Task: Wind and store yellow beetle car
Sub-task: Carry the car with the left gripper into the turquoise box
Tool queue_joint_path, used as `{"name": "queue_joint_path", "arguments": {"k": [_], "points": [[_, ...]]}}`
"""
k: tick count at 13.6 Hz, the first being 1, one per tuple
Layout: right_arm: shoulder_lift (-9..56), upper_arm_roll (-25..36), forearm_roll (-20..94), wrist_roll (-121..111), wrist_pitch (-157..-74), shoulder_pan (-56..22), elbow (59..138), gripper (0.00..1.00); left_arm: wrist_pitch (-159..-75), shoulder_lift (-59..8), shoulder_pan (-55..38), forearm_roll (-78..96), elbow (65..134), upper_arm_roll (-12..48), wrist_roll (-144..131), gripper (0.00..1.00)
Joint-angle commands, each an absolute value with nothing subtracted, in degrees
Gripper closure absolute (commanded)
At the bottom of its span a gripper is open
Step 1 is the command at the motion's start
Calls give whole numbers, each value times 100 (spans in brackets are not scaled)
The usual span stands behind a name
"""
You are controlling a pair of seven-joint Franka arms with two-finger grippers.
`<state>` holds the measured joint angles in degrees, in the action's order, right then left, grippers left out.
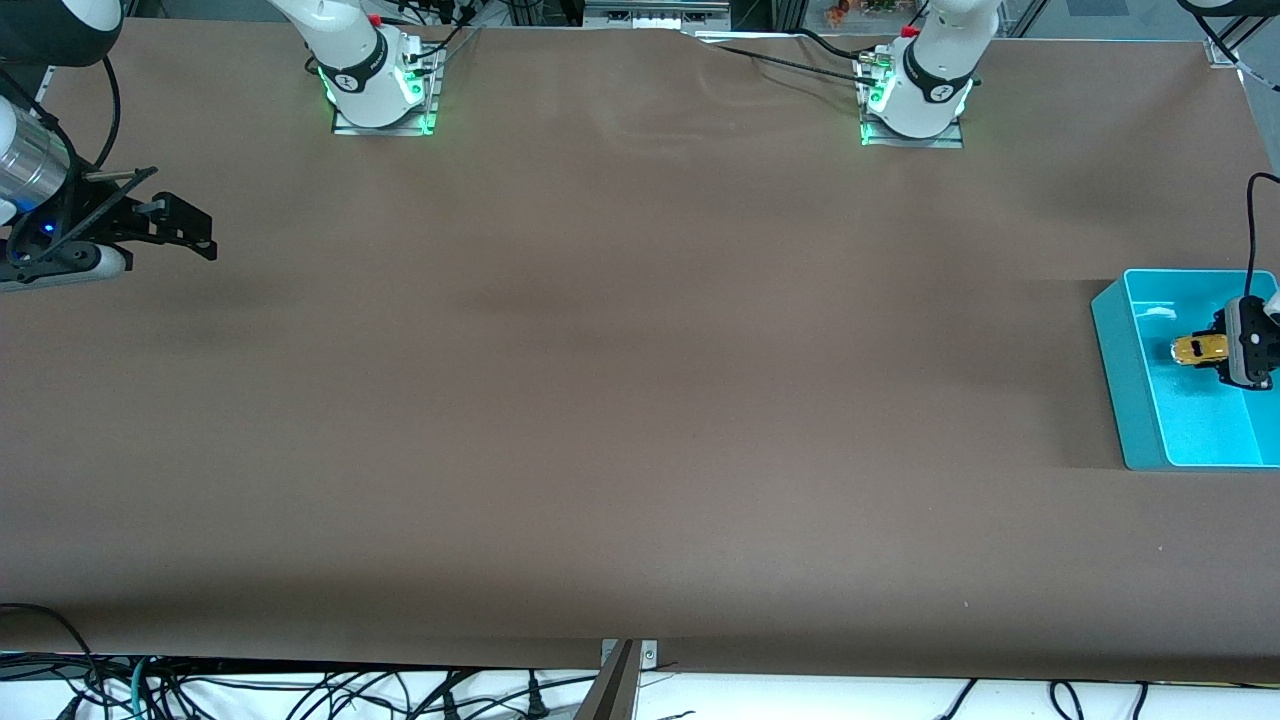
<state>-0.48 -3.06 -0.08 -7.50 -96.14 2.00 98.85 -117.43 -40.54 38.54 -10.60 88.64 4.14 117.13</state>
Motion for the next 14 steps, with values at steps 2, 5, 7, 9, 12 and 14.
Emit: {"name": "queue_joint_path", "arguments": {"k": [2,5,7,9,12,14], "points": [[-70,-281,18,-835,-9580,185,9853,0,-11584,-4131,3850,-1204,8649,483,12005,0],[-70,-281,18,-835,-9580,193,9853,0,-11191,-4052,3823,-1195,8342,501,12050,0],[-70,-281,18,-835,-9580,185,9853,0,-10568,-4017,3797,-1117,7982,536,11989,0],[-70,-281,18,-835,-9580,185,9853,0,-9874,-3938,3727,-1099,7526,623,11639,0],[-70,-281,18,-835,-9580,185,9861,0,-8880,-3771,3122,-1090,7129,694,10533,0],[-53,-281,18,-835,-9580,193,9861,0,-8413,-3683,2700,-951,6953,703,9821,0]]}}
